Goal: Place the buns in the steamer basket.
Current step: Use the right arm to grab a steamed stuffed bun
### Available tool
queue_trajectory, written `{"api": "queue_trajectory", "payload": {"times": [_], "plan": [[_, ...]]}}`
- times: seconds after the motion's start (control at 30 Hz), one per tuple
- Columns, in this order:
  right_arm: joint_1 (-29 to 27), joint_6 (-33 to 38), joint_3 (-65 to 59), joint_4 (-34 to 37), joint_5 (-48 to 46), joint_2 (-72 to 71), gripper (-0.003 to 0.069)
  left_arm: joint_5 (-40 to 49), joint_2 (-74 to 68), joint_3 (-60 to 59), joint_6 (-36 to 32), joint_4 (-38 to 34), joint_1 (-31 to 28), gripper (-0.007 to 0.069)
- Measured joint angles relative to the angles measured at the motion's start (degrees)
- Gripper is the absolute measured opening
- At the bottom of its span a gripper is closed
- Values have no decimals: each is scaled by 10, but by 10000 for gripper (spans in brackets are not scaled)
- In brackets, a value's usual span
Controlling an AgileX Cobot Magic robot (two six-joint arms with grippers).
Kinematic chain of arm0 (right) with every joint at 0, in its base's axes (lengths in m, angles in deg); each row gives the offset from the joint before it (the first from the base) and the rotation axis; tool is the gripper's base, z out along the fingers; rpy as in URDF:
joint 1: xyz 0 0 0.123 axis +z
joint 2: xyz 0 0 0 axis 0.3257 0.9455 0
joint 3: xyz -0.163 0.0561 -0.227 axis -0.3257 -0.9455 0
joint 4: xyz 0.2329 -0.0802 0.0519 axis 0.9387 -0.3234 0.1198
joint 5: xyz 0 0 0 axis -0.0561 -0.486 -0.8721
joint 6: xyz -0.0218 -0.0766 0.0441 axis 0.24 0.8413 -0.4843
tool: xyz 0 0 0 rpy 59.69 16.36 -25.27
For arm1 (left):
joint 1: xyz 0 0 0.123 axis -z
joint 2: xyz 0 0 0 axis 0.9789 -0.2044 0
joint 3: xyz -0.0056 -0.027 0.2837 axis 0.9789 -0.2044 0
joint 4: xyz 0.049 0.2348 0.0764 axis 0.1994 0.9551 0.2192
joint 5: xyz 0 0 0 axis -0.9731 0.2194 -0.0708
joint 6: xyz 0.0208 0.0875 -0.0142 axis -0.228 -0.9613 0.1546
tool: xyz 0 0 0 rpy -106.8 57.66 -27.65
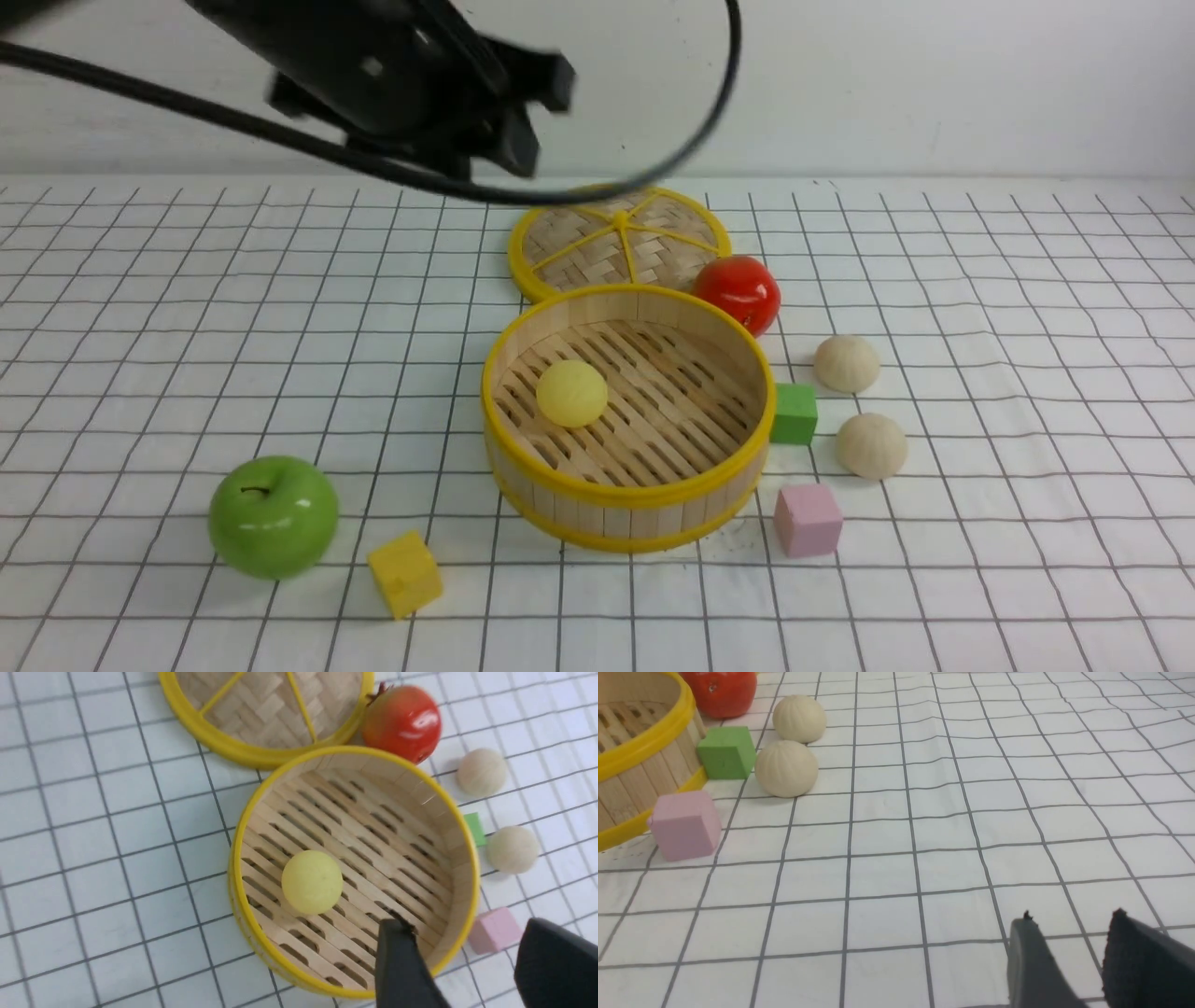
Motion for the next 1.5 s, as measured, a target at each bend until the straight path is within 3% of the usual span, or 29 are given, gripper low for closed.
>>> {"api": "queue_trajectory", "payload": {"times": [0.1, 0.3, 0.73, 0.93, 1.33, 1.5], "plan": [[0, 0, 0, 0, 0, 0, 239, 95, 120, 2, 0, 19, 0, 242], [0, 0, 0, 0, 0, 0, 239, 137, 263, -26, 2, 35, 0, 125], [0, 0, 0, 0, 0, 0, 239, 75, 635, -447, 2, 12, 0, -13], [0, 0, 0, 0, 0, 0, 239, 26, 664, -485, 2, 4, 0, -13], [0, 0, 0, 0, 0, 0, 239, 14, 665, -485, 2, 5, 0, -13], [0, 0, 0, 0, 0, 0, 239, -28, 667, -505, 12, 46, 0, -13]]}}
